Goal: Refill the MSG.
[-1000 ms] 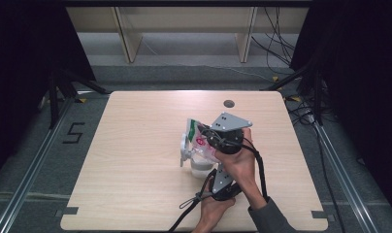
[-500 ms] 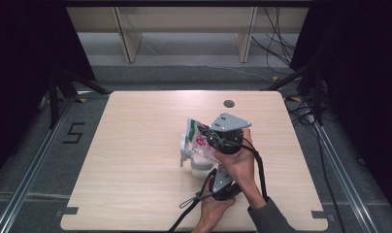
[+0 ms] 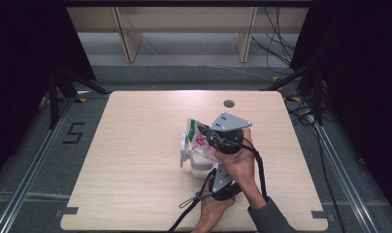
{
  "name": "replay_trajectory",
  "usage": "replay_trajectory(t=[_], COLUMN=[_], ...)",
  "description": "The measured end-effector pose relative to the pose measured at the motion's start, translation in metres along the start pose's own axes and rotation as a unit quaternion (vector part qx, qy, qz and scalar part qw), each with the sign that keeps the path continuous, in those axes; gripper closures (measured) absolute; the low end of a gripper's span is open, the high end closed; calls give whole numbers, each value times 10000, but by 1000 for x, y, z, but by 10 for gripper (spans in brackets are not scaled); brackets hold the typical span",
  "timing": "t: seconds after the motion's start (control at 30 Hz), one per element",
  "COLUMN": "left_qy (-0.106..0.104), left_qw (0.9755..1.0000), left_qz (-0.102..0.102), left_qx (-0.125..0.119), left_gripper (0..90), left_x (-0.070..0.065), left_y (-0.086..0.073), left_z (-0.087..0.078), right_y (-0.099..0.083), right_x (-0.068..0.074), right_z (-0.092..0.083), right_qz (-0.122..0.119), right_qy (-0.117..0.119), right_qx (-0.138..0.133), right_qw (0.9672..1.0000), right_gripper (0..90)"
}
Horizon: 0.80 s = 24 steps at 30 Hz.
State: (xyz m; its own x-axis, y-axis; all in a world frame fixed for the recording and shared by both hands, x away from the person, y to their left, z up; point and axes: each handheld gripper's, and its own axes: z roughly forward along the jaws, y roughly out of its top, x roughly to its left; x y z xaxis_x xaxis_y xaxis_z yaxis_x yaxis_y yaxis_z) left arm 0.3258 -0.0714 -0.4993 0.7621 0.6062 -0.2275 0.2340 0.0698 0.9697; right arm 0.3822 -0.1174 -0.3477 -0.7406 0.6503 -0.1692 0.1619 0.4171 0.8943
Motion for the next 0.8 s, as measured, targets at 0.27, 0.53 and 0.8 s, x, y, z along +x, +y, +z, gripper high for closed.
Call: replay_trajectory(t=[0.27, 0.53, 0.8], left_qy=[-8, -39, -76], left_qw=[10000, 10000, 10000], left_qz=[23, 1, 6], left_qx=[16, 27, 20], left_gripper=[780, 780, 780], left_x=[0, 0, 0], left_y=[0, -1, -1], left_z=[0, 0, 0], right_y=[0, -1, 0], right_x=[-1, 0, -2], right_z=[0, 2, 0], right_qz=[-18, -58, -46], right_qy=[-34, -95, -60], right_qx=[39, -15, -10], right_qw=[10000, 9999, 10000], right_gripper=[891, 890, 890])
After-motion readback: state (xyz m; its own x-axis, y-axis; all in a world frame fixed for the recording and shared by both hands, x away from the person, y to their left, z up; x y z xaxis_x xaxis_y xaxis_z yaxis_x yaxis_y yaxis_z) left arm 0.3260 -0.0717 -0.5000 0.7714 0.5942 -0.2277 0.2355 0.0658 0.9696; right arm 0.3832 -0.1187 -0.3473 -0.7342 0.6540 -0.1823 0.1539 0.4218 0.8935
